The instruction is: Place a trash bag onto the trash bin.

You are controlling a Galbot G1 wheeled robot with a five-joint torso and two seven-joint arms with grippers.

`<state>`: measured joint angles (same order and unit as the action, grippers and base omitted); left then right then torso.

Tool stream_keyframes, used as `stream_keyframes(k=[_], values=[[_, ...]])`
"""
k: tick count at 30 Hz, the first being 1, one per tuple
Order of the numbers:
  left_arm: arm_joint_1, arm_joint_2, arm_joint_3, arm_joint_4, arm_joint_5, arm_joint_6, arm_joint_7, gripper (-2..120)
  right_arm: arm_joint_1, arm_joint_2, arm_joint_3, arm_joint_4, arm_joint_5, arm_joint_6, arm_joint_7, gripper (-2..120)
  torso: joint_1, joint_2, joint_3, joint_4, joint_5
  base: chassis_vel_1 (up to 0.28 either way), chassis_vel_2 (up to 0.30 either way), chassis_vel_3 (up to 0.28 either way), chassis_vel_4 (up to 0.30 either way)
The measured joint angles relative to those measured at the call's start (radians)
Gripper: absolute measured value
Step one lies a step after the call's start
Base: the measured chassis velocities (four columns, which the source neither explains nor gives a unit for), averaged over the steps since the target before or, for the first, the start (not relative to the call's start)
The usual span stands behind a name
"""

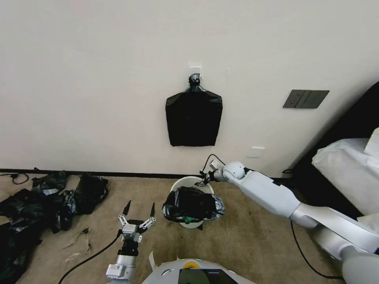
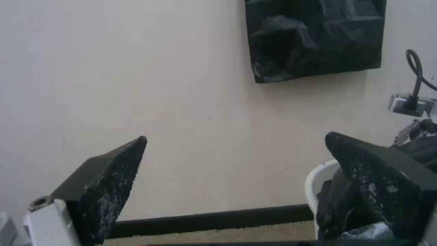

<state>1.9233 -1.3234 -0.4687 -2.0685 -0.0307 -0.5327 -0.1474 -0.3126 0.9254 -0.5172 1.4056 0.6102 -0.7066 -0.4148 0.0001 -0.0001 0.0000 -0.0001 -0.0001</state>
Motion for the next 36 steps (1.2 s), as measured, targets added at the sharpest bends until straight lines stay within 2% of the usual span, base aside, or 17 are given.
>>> stream_keyframes(k=[2, 3, 7, 8, 10, 11, 12, 17, 26, 30, 36], values=[[-0.001, -0.002, 0.002, 0.000, 0.001, -0.001, 0.000, 100, -0.003, 0.003, 0.001, -0.002, -0.001, 0.000, -0.001, 50, 0.000, 0.000, 0.000, 0.0002, 0.0003, 0.000, 0.000, 0.000, 0.000], [-0.001, -0.002, 0.002, 0.000, 0.001, -0.001, 0.000, 100, -0.003, 0.003, 0.001, -0.002, -0.001, 0.000, -0.001, 50, 0.000, 0.000, 0.000, 0.0002, 0.0003, 0.000, 0.000, 0.000, 0.000], [-0.009, -0.001, 0.003, -0.002, 0.000, -0.001, 0.000, 100, -0.004, 0.005, -0.009, -0.003, -0.001, 0.001, -0.004, 32, 0.000, 0.000, 0.000, 0.0001, 0.0002, 0.000, 0.000, 0.000, 0.000], [-0.009, -0.001, 0.003, -0.002, 0.000, -0.001, 0.000, 100, -0.004, 0.005, -0.009, -0.003, -0.001, 0.001, -0.004, 32, 0.000, 0.000, 0.000, 0.0001, 0.0002, 0.000, 0.000, 0.000, 0.000], [-0.010, 0.002, 0.005, -0.005, -0.001, -0.001, 0.000, 100, -0.002, 0.005, -0.018, -0.002, 0.000, 0.001, -0.006, 22, 0.000, 0.000, 0.000, 0.0000, 0.0001, 0.000, 0.000, 0.000, 0.000], [-0.010, 0.002, 0.005, -0.005, -0.001, -0.001, 0.000, 100, -0.002, 0.005, -0.018, -0.002, 0.000, 0.001, -0.006, 22, 0.000, 0.000, 0.000, 0.0000, 0.0001, 0.000, 0.000, 0.000, 0.000], [-0.011, 0.002, 0.005, -0.006, -0.002, -0.001, -0.001, 100, -0.001, 0.004, -0.021, -0.002, 0.001, 0.001, -0.007, 15, 0.000, 0.000, 0.000, 0.0000, 0.0001, 0.000, 0.000, 0.000, 0.000], [-0.011, 0.002, 0.009, -0.007, -0.003, 0.000, -0.001, 100, 0.001, 0.005, -0.022, -0.002, 0.005, 0.002, -0.010, 6, 0.000, 0.000, 0.000, 0.0002, 0.0003, 0.000, 0.000, 0.000, 0.000], [-0.008, 0.003, 0.010, -0.013, -0.008, 0.002, -0.003, 100, -0.009, -0.008, -0.003, 0.014, 0.028, 0.002, 0.005, 4, 0.000, 0.000, 0.000, 0.0002, 0.0001, 0.000, 0.000, 0.000, 0.000], [-0.007, 0.003, 0.010, -0.015, -0.017, 0.003, -0.004, 100, -0.047, -0.028, 0.053, 0.054, 0.109, 0.000, 0.082, 3, 0.000, 0.000, 0.000, -0.0001, 0.0000, 0.000, 0.000, 0.000, 0.000], [-0.014, 0.008, 0.009, -0.021, -0.047, 0.017, -0.005, 100, -0.170, -0.078, 0.195, 0.163, 0.264, -0.002, 0.286, 2, 0.000, 0.000, 0.000, -0.0001, 0.0005, 0.000, 0.000, 0.000, 0.000]])
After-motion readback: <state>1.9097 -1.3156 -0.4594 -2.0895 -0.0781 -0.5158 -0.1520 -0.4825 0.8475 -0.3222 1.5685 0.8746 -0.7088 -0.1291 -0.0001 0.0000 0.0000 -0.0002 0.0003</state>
